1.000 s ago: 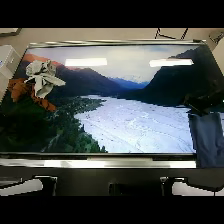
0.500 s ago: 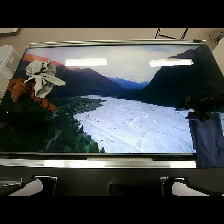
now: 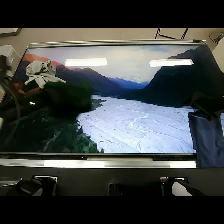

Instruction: Fold the clothes and pants, and hang the long-sleeved shirts on hangers.

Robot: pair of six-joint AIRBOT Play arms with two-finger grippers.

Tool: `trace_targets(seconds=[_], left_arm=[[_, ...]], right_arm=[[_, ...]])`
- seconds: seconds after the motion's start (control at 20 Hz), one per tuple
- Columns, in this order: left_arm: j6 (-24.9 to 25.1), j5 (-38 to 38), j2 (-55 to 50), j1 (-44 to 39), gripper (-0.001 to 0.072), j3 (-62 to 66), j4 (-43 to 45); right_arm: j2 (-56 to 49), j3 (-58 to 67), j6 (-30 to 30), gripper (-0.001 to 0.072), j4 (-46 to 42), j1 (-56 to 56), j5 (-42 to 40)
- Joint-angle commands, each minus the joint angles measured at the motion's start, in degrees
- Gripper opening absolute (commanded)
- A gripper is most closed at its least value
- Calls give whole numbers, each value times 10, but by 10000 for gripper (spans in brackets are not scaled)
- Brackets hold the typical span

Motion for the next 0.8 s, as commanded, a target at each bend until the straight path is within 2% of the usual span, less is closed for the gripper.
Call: trace_targets(seconds=[0.0,0.1,0.2,0.25,0.3,0.35,0.4,0.45,0.55,0.6,0.65,0.75], left_arm=[[-70,223,-62,-219,20,-52,-11],[-130,287,-158,-296,20,-51,-11],[-223,347,-268,-356,21,-42,-12],[-267,352,-313,-373,25,-33,-11],[-300,342,-350,-383,180,-19,-11],[-311,320,-370,-387,553,-4,-11],[-308,290,-374,-381,704,10,-11],[-278,260,-365,-366,708,21,-10],[-146,155,-325,-291,708,42,-10],[-96,88,-304,-240,708,52,-10],[-58,15,-283,-176,708,60,-10],[-14,-102,-258,-49,708,62,-10]], right_arm=[[37,0,2,671,-1,0,16],[52,0,2,670,-5,0,16],[57,0,2,670,-9,0,16],[57,0,2,670,-14,0,19],[57,0,2,670,-20,0,20],[57,0,2,670,-32,0,21],[57,0,2,670,-46,0,22],[57,0,2,670,-63,0,22],[57,-9,2,671,-96,0,15],[57,-27,2,672,-100,0,9],[57,-52,2,676,-97,0,4],[57,-119,-5,700,-63,0,-21]])
